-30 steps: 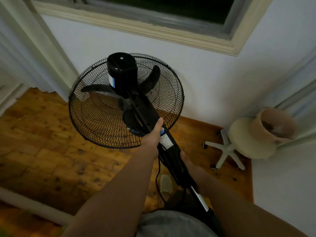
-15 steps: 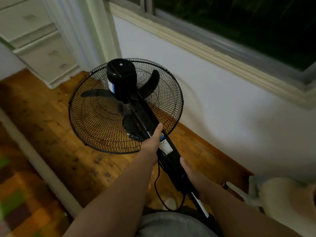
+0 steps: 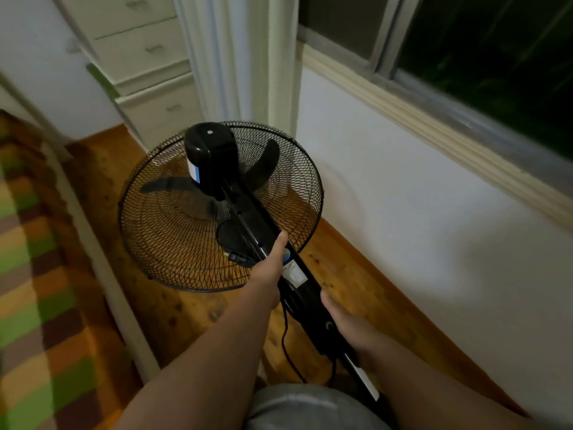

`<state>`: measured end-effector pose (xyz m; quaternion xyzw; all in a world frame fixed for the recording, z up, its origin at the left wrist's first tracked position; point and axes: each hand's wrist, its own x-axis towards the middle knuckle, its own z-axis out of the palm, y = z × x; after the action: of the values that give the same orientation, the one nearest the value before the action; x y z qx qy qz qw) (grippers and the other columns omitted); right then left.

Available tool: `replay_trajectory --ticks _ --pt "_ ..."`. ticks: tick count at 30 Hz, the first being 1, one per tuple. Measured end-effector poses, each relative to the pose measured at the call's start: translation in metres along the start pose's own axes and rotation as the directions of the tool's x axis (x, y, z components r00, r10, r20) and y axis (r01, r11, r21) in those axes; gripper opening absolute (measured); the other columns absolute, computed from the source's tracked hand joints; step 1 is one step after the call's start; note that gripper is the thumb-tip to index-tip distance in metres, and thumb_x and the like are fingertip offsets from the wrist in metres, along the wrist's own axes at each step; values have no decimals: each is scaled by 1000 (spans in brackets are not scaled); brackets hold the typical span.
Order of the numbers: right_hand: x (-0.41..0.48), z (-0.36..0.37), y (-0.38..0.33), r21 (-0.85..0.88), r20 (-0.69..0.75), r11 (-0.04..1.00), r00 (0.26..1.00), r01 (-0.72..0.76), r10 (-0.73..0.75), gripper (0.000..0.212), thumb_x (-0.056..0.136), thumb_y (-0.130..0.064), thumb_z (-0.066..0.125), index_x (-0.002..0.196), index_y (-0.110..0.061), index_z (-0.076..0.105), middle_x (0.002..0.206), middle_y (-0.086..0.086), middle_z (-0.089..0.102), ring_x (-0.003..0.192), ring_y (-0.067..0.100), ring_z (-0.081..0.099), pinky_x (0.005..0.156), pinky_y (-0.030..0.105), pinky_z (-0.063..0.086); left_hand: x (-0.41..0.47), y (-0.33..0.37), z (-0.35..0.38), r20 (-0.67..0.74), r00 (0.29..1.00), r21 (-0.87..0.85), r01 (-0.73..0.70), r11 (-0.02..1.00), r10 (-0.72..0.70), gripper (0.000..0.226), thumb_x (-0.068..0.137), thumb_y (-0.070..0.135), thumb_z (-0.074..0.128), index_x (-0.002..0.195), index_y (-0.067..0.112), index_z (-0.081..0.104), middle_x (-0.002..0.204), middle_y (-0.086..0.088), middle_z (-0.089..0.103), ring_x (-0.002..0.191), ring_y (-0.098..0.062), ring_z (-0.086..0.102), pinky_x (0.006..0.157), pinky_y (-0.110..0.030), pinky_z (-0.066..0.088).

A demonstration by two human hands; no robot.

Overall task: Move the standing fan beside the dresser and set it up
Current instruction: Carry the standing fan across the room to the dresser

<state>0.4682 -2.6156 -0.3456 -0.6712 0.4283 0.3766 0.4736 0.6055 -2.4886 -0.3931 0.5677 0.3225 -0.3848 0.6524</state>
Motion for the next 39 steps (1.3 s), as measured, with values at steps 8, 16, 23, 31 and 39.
replay_trajectory --ticks 8,16,23,31,39 --pt "25 35 -104 -79 -2 995 998 59 -59 124 57 -103 29 155 -26 29 162 8 28 145 34 31 115 54 26 23 88 -61 -20 998 -130 -67 989 65 144 16 87 82 139 20 53 135 -10 59 118 -37 59 102 -57 48" --pt "60 49 -186 -111 73 989 993 103 -95 126 55 -102 36 154 -25 31 160 9 30 145 35 32 115 54 28 51 150 -97 -96 990 -229 -126 965 106 143 16 86 82 138 16 54 138 -11 57 121 -36 58 103 -57 48" --pt "105 28 -281 -97 182 983 974 157 -137 114 70 -90 41 157 -19 23 162 10 26 146 34 28 116 50 26 92 224 -100 -174 982 -301 -124 945 74 151 13 85 82 144 17 49 148 -12 48 129 -39 51 107 -58 43" --pt "145 4 -379 -147 275 966 947 212 -166 119 62 -95 46 157 -26 25 163 5 24 148 30 25 120 50 22 123 303 -95 -253 965 -374 -161 913 67 155 9 85 80 144 16 50 148 -11 49 131 -38 50 109 -59 41" --pt "161 9 -433 -197 315 950 933 243 -173 110 70 -90 43 157 -27 21 164 6 21 149 31 22 118 51 20 156 337 -117 -320 947 -425 -131 896 -14 153 9 87 81 143 19 50 144 -11 52 124 -39 55 105 -59 46"
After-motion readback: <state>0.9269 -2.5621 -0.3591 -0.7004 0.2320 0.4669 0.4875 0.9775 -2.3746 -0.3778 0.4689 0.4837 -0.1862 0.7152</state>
